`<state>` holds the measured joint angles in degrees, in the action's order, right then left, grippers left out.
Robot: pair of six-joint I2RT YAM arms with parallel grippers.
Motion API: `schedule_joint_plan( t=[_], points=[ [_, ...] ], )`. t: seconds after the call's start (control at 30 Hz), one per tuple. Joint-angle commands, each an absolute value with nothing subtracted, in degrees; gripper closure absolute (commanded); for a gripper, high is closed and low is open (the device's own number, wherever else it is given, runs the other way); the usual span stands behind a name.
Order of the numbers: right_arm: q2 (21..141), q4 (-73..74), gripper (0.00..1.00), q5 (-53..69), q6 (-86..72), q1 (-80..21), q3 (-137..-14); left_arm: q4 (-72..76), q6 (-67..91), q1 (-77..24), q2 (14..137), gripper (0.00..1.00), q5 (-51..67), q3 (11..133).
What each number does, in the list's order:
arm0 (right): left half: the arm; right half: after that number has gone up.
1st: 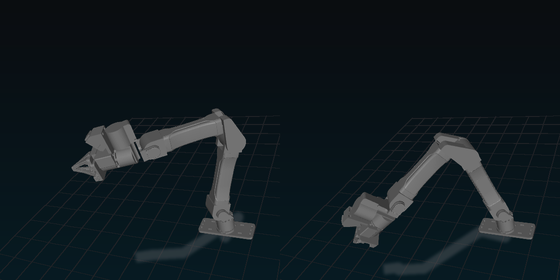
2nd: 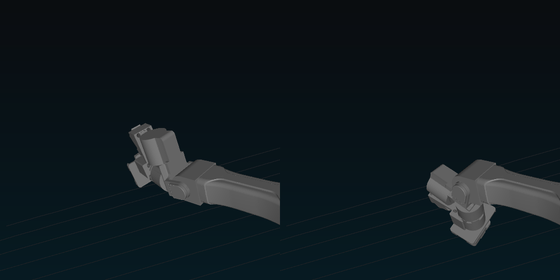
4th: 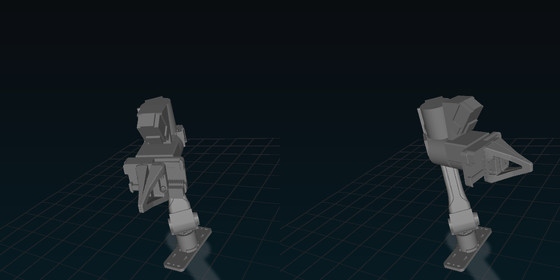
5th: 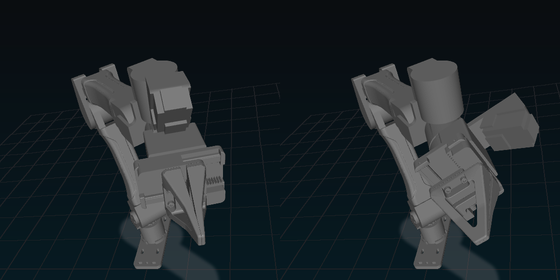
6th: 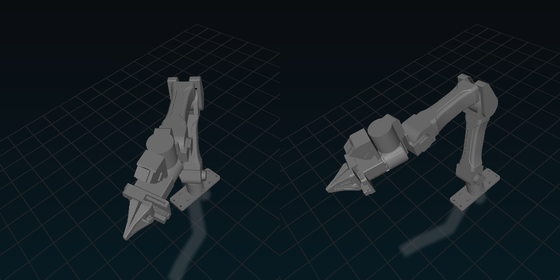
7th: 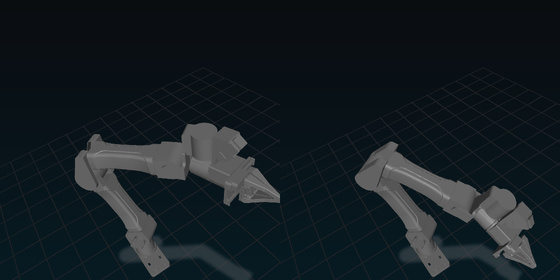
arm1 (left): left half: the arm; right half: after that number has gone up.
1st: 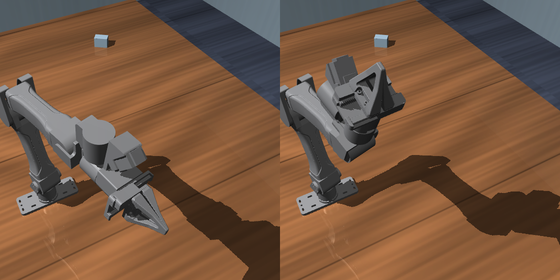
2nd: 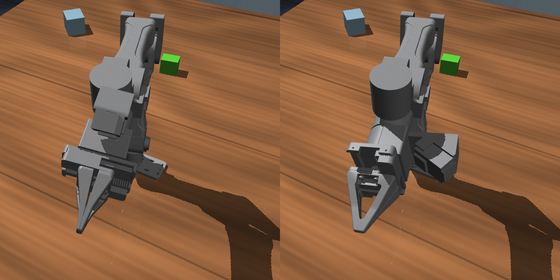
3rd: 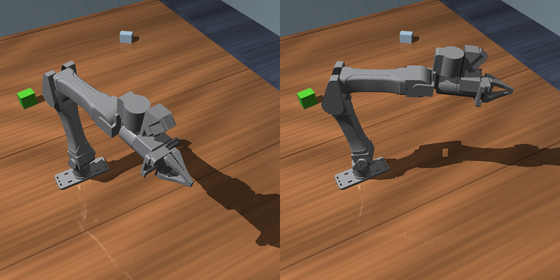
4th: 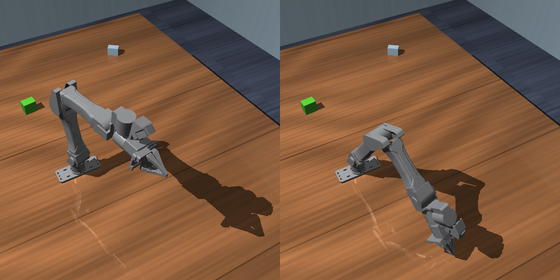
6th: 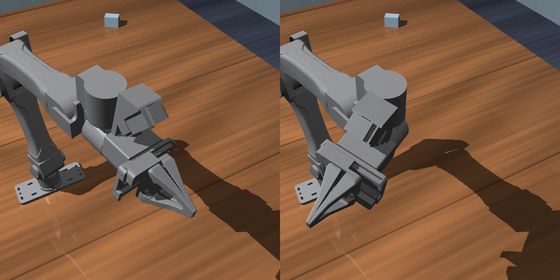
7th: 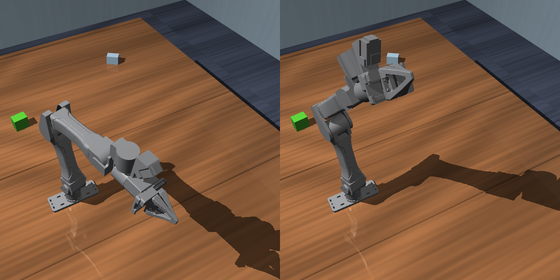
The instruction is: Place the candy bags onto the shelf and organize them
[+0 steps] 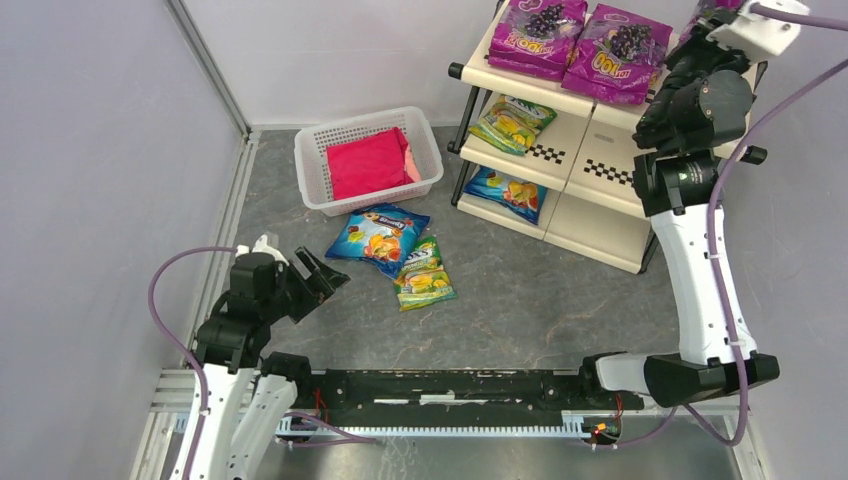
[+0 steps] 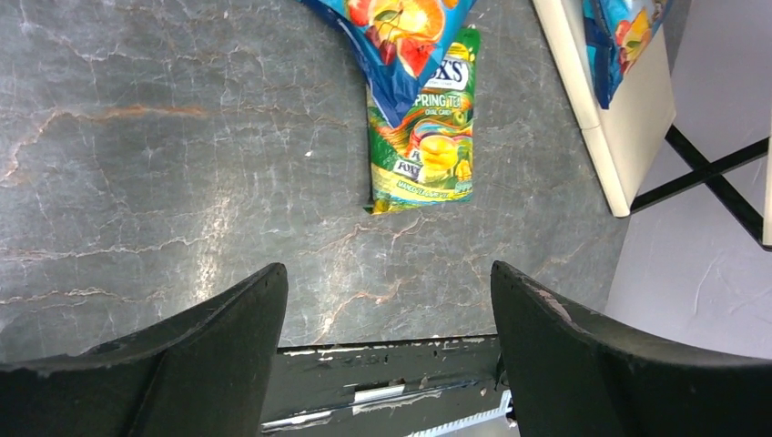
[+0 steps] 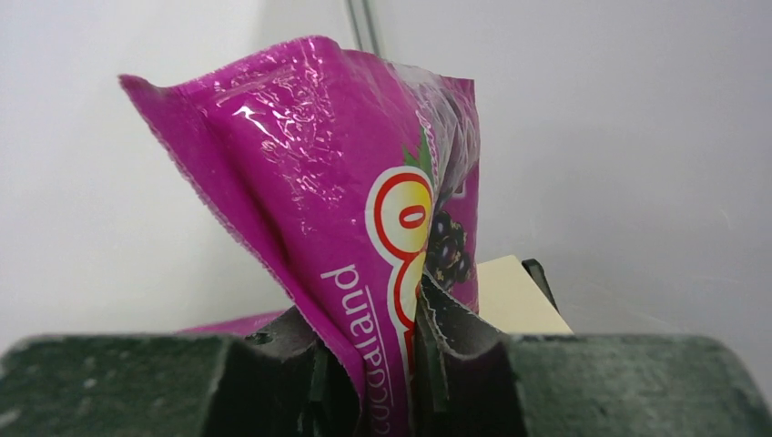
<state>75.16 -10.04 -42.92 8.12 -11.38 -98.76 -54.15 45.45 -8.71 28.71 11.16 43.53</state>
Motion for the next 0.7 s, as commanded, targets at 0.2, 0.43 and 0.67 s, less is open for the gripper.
schedule_joint_plan(
  t=[0.2, 0.43, 0.67],
  points=[
    [71.36, -19.51, 0.80, -22.09, -30.23, 7.11, -88.54, -54.05, 45.54, -8.53, 32.25, 0.12, 11.63, 43.75],
    [75.58, -22.72, 0.80, -5.82, -52.56, 16.83, -84.51, -51.72, 44.73, -8.53, 34.03, 0.11, 10.69, 43.67],
    [72.65, -24.38, 0.79, -3.95, -58.15, 17.04, -79.14, -47.98, 44.47, -8.53, 35.19, 0.11, 12.07, 40.91]
  ],
)
